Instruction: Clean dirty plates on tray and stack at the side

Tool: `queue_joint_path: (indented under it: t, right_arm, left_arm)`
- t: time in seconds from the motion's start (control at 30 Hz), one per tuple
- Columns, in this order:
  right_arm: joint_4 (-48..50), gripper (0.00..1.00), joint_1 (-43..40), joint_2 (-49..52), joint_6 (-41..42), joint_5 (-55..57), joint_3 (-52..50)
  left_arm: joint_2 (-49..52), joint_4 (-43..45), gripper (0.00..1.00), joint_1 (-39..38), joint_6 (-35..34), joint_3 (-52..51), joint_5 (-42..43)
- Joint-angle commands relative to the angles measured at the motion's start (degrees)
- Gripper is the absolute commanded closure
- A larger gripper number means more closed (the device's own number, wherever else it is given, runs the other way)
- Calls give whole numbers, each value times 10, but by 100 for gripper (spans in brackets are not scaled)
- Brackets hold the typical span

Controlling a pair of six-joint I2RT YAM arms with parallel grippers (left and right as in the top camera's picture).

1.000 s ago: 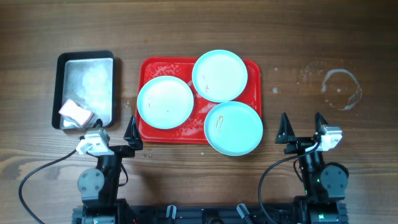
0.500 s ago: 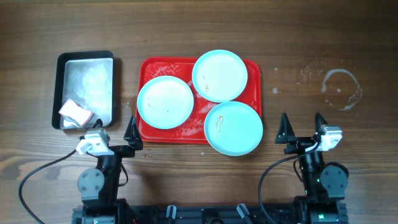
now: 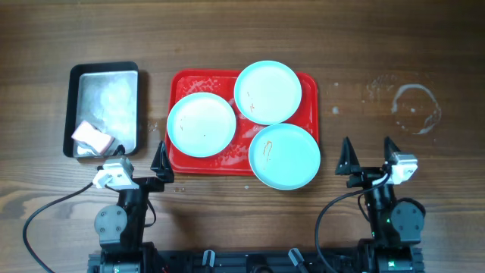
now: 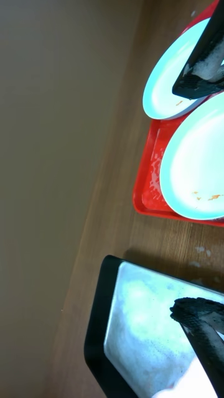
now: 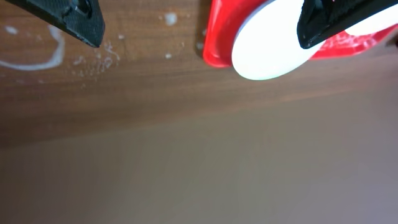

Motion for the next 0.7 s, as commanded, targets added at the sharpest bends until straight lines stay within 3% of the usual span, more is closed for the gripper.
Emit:
queue_joint_path:
  t: [0.0, 0.3, 0.4, 0.67]
  right_arm:
    - [31, 0, -2, 2, 3, -22, 0]
    - [51, 0, -2, 3, 3, -95, 47]
    - [47, 0, -2, 24, 3, -126, 72]
    - [16, 0, -2, 256, 5, -228, 245]
  left_arm:
    - [1, -1, 0, -2, 3, -3, 2]
    - [4, -2, 0, -2, 3, 46, 18]
    - [28, -39, 0, -2, 3, 89, 19]
    - [210, -154, 0, -2, 3, 280, 21]
